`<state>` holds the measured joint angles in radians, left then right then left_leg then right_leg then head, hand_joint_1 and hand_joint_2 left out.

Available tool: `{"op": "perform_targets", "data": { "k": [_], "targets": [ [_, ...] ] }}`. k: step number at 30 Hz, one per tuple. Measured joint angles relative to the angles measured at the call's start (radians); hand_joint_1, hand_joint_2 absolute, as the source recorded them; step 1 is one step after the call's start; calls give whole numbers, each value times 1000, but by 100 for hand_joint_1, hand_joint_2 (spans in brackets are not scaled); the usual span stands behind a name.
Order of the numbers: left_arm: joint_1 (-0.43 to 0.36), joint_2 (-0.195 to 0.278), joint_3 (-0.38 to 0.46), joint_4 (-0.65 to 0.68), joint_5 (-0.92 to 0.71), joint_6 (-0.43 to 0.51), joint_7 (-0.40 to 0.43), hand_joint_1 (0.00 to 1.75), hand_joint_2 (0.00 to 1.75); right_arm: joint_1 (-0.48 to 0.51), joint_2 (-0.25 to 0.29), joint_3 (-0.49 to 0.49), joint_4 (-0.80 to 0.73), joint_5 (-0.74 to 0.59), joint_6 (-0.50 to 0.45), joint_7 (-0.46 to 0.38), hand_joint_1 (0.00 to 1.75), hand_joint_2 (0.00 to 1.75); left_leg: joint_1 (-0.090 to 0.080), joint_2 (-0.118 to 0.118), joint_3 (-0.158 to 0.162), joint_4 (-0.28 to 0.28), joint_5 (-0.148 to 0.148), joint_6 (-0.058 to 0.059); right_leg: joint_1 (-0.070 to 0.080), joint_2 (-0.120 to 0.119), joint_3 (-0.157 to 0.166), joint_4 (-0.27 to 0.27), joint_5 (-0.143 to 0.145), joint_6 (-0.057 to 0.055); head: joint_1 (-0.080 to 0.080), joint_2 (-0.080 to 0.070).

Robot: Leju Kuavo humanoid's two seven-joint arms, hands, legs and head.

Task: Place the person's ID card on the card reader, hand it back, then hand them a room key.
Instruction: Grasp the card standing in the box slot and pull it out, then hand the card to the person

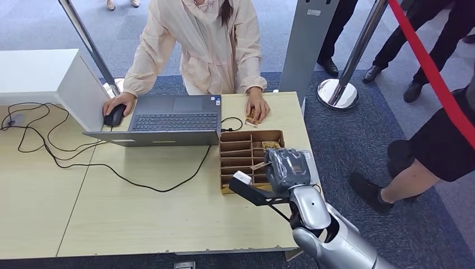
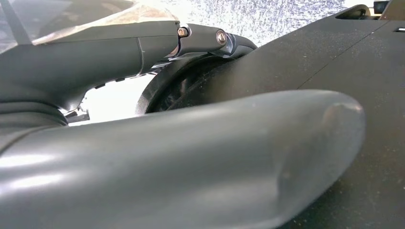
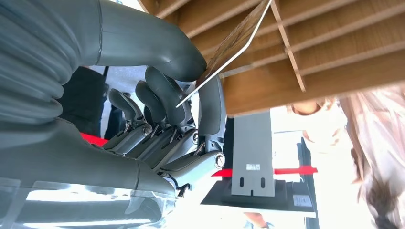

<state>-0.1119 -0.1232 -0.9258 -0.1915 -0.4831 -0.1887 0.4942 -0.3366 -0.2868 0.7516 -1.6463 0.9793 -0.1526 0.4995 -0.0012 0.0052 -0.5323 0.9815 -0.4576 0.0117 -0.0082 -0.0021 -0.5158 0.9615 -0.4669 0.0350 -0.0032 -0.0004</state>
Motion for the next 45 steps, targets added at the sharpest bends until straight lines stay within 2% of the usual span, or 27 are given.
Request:
{"op": "perform_targets", "data": {
  "k": [9,17,29,36,45],
  "targets": [
    [0,0,0,0,-2,-4,-1,0,0,-23,-1,-18,-63,-1,1,0,149,175,0,0,0,0,0,0,0,0,0,0,0,0,0,0],
    [0,0,0,0,-6,-5,-1,0,0,-51,-5,-63,-193,28,-57,0,144,175,0,0,0,0,0,0,0,0,0,0,0,0,0,0],
    [0,0,0,0,-26,-21,-10,0,0,-167,0,-103,-383,68,-84,-17,145,175,0,0,0,0,0,0,0,0,0,0,0,0,0,0],
    [-1,0,0,0,-44,-33,-17,0,0,-246,14,-116,-440,78,-115,-12,153,175,0,0,0,0,0,0,0,0,0,0,0,0,0,0],
    [-2,0,-2,0,-58,-41,-22,0,0,-309,41,-126,-436,67,-206,-12,166,175,0,0,0,0,0,0,0,0,0,0,0,0,0,0]
  ]
}}
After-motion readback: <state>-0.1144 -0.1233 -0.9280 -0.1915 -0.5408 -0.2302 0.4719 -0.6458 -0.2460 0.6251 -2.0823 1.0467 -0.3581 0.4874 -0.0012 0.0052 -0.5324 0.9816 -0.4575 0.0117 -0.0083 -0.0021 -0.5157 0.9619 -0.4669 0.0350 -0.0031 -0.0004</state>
